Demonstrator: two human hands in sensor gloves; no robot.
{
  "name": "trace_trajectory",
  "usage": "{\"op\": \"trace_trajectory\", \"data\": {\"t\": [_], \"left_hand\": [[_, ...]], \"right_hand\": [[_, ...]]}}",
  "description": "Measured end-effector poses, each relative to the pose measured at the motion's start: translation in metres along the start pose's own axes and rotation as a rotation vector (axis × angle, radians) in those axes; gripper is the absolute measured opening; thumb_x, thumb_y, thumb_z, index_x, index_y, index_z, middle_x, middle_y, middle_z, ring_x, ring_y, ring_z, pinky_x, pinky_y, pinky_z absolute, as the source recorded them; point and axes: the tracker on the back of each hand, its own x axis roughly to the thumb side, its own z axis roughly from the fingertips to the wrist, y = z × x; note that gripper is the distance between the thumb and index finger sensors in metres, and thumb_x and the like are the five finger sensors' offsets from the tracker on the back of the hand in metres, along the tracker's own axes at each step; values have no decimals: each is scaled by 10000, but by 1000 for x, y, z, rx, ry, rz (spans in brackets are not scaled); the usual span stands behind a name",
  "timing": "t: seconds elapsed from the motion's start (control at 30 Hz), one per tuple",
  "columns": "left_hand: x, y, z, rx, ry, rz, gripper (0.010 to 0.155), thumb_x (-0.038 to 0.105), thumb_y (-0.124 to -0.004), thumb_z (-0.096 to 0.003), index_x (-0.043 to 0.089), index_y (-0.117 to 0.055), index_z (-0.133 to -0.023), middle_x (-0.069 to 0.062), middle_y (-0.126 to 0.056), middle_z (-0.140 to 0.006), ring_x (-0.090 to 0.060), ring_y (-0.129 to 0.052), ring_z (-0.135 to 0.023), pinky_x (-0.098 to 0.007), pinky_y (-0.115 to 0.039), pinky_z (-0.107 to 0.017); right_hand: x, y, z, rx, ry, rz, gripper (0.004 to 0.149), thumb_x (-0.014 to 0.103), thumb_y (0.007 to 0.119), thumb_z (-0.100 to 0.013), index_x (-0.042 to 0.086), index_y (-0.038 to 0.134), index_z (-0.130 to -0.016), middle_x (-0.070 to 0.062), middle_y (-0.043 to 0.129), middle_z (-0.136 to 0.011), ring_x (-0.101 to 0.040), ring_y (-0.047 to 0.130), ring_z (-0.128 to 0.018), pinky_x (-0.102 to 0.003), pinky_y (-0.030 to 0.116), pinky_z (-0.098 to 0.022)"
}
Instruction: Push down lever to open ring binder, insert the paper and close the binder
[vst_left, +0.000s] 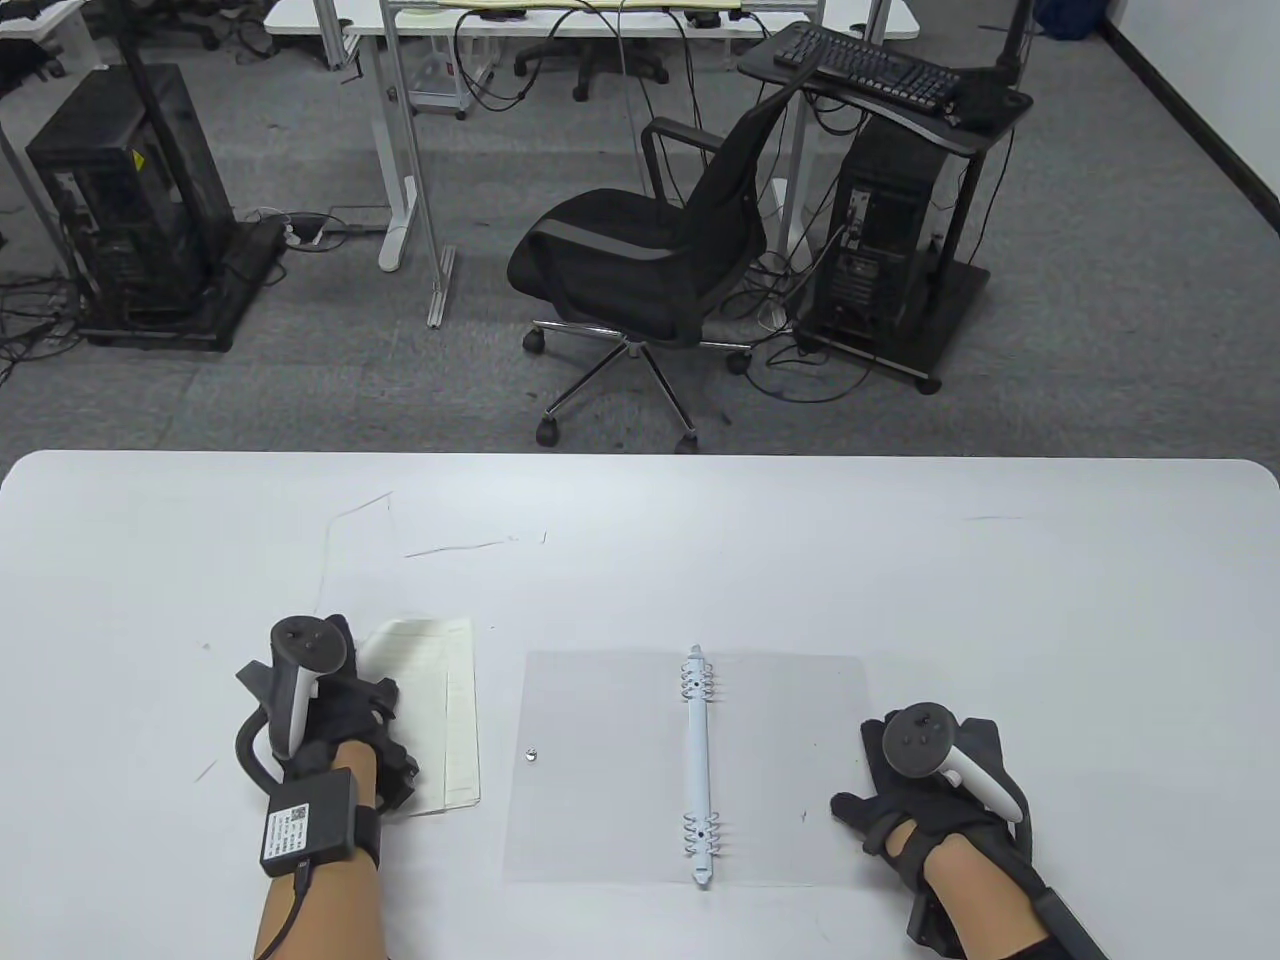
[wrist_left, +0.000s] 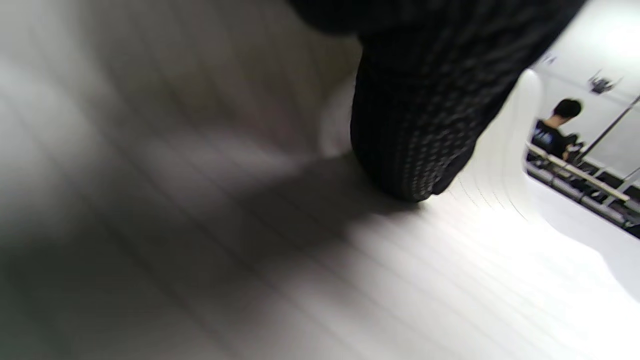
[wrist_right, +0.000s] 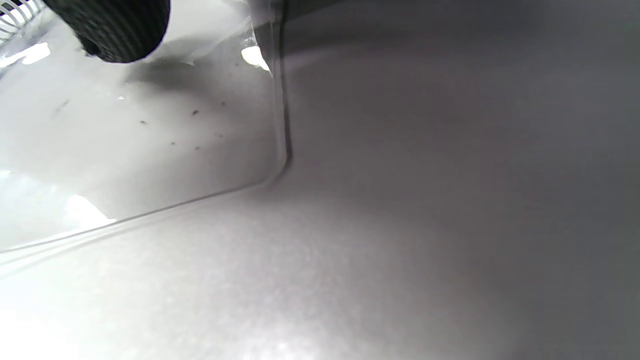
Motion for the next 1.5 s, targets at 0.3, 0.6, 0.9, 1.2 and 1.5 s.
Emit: {"op": "trace_trajectory", "data": {"t": [0.3,0.6,0.9,1.2,1.5], "left_hand": [[8,50,46,-96,-139,137,745,402,-1083,-382,378,-652,-989,171,-1005,-762,-203,-961,-792,-557,-621,-748],[80,88,156,-333,-660,476,734,413,-1078,-388,377,-662,-991,176,-1004,-765,-193,-969,-774,-559,-636,-738],[138,-7,255,-578,-810,598,733,422,-1066,-394,387,-647,-994,184,-992,-779,-185,-960,-791,-554,-634,-740],[121,-57,274,-457,-738,629,736,452,-1015,-409,375,-593,-1007,172,-946,-840,-204,-933,-824,-558,-628,-725],[118,-57,259,-578,-843,658,1021,529,-982,-377,354,-233,-1049,41,-221,-1212,-390,-374,-1155,-655,-347,-776]], "right_hand": [[-1,-1,0,-6,-14,-13,843,576,668,-509,270,130,-1082,-16,-50,-1150,-382,-69,-997,-694,100,-648],[18,-29,41,-232,-346,-223,891,596,691,-466,277,138,-1089,-83,-51,-1158,-414,-116,-973,-715,126,-654],[44,-34,74,59,-869,-770,914,621,890,-309,147,624,-1044,-136,605,-1137,-490,588,-992,-663,566,-669],[64,-10,64,110,-842,-737,522,420,906,-459,241,804,-939,-76,856,-988,-395,876,-837,-567,751,-592],[60,-12,53,106,-915,-794,416,334,862,-469,271,864,-880,-49,968,-868,-361,971,-744,-534,817,-532]]}}
